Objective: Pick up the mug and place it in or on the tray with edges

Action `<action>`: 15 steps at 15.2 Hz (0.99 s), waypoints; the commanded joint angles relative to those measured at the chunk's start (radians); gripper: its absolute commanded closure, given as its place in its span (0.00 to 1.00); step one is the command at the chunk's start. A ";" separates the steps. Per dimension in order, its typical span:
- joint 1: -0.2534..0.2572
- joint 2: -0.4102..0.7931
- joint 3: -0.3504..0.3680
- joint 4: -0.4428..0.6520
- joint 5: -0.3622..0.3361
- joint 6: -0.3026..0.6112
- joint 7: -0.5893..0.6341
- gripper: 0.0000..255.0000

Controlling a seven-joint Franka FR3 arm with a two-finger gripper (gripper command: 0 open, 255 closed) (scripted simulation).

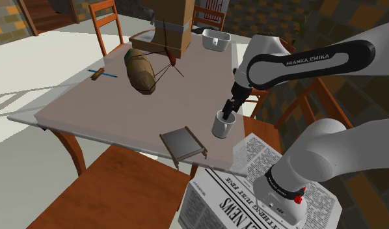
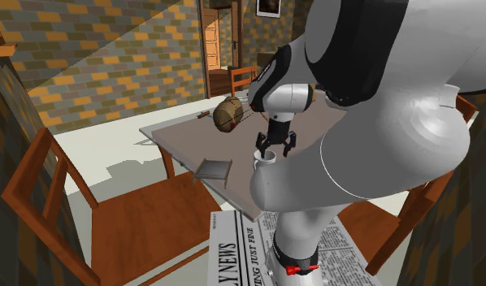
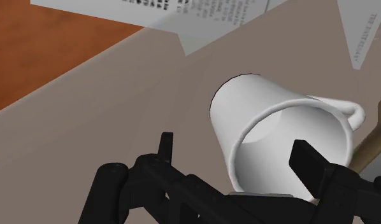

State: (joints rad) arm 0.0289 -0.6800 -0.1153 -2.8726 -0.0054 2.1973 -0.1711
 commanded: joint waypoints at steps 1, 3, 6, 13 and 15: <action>0.001 0.018 -0.002 -0.018 0.000 0.036 -0.002 0.00; 0.003 0.035 -0.003 -0.030 0.001 0.066 -0.003 0.00; 0.003 0.035 -0.003 -0.030 0.001 0.066 -0.003 0.00; 0.003 0.035 -0.003 -0.030 0.001 0.066 -0.003 1.00; 0.003 0.035 -0.003 -0.030 0.001 0.066 -0.003 1.00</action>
State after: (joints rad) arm 0.0316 -0.6450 -0.1184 -2.9028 -0.0040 2.2629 -0.1740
